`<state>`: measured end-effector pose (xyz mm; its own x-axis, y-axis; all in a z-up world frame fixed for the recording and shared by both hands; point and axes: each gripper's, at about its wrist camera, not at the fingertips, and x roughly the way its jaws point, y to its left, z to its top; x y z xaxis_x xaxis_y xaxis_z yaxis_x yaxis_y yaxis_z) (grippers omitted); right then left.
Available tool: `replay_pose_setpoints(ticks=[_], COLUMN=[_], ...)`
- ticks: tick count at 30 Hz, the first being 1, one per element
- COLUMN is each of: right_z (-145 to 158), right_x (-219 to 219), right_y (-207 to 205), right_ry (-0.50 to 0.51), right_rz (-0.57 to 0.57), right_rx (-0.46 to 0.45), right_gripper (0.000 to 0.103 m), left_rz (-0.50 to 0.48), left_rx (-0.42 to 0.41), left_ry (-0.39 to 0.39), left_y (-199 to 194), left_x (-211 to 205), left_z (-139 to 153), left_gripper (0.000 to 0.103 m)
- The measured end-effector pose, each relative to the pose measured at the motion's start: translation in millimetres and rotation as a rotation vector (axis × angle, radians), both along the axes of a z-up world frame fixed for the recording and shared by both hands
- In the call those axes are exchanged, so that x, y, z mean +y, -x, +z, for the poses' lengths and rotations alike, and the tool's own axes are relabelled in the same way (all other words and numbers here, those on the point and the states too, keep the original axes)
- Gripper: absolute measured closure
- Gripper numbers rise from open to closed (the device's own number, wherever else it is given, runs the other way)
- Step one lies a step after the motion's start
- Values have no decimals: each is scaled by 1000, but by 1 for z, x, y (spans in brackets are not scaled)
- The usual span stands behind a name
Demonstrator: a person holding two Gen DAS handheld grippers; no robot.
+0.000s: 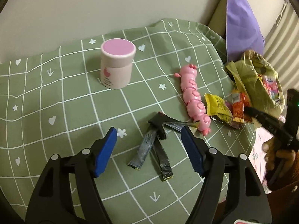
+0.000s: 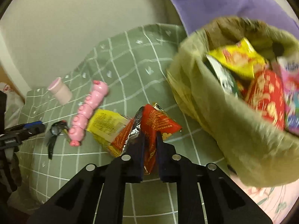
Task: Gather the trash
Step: 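Grasp the red-and-silver wrapper with the right tool while the left tool grasps the grey strips, then carry the red wrapper and grey strips over the trash bag with both tools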
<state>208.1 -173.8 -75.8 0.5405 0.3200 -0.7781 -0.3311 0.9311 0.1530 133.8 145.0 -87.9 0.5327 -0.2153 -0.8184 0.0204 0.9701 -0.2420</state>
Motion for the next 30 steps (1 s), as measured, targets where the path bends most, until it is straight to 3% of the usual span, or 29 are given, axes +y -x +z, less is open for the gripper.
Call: replay_pose_setpoints(ticks=[4, 11, 14, 17, 21, 25, 30], right_z=[22, 33, 36, 41, 50, 65, 97], right_x=[3, -3, -7, -11, -14, -19, -29], right_y=[7, 10, 12, 14, 18, 22, 23], right_ry=[-2, -19, -31, -35, -36, -40, -55], right_rz=[36, 31, 23, 14, 5, -1, -21], right_rx=[-59, -76, -77, -90, -115, -156, -238], right_gripper=[91, 91, 91, 91, 91, 91, 91], left_rz=[-13, -56, -49, -47, -52, -56, -90], left_rx=[-9, -6, 4, 20, 32, -44, -182], left_ry=[-34, -9, 5, -51, -50, -24, 2], left_y=[0, -3, -4, -6, -9, -9, -18], left_x=[-9, -12, -10, -13, -14, -16, -27], left_z=[2, 1, -7, -14, -18, 7, 61], left_gripper=[35, 37, 46, 62, 80, 88, 88])
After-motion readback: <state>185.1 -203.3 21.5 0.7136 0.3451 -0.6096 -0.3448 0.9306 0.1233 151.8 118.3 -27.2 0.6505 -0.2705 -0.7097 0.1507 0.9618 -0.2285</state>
